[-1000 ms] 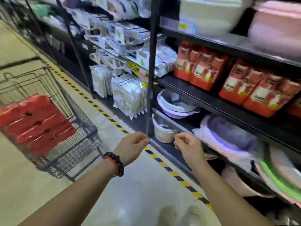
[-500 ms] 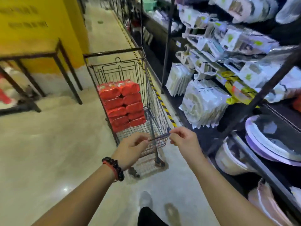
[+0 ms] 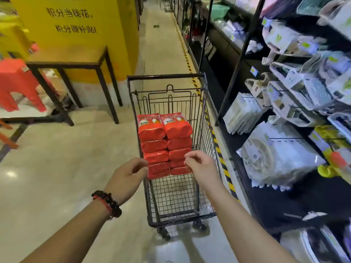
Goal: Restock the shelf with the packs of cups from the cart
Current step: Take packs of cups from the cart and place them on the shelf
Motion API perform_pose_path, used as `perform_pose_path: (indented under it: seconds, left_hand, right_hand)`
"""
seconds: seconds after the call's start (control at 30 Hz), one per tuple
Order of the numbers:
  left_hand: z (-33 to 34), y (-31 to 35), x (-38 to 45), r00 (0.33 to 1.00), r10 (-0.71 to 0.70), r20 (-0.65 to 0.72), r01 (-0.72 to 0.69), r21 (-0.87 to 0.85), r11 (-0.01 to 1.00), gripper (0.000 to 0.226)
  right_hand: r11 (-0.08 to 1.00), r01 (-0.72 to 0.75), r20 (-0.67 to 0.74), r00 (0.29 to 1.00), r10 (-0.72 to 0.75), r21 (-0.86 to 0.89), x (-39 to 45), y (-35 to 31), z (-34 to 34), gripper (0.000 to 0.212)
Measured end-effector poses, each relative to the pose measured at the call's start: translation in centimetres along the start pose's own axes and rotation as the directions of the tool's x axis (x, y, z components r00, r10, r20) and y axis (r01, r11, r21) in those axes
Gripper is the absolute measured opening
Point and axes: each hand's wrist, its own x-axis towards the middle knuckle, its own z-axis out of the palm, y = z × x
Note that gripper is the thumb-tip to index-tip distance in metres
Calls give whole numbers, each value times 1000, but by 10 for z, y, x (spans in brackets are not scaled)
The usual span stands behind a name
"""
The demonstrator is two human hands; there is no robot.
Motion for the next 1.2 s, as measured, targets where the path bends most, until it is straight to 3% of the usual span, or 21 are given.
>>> perform_pose_path:
  seconds: [0.4, 0.63, 0.8, 0.97, 1.1, 1.2]
  left_hand:
    - [3, -11, 156, 995, 11, 95, -3, -89, 996, 18]
    - [17, -29, 217, 985, -118, 127, 127, -66, 990, 14]
    - [25, -43, 247, 970, -232, 70, 237, -86, 968, 15]
    - [38, -57, 261, 942, -332, 44, 333, -33, 942, 15]
    - [48, -63, 276, 924, -382, 19, 382, -66, 922, 16]
    - [61, -65, 278, 901, -433, 25, 432, -148, 890, 13]
  right_hand:
    - [989, -73, -48, 997, 67, -128, 142, -12, 22, 22]
    - [966, -173, -12, 985, 174, -190, 234, 7, 27, 16]
    - [941, -253, -96, 967, 237, -223, 327, 41, 27, 8]
    - [851, -434, -177, 900, 398, -297, 404, 82, 22, 37]
    - [755, -625, 33, 766, 642, -198, 438, 110, 21, 63]
    - [706, -674, 140, 694, 706, -217, 447, 117, 22, 86]
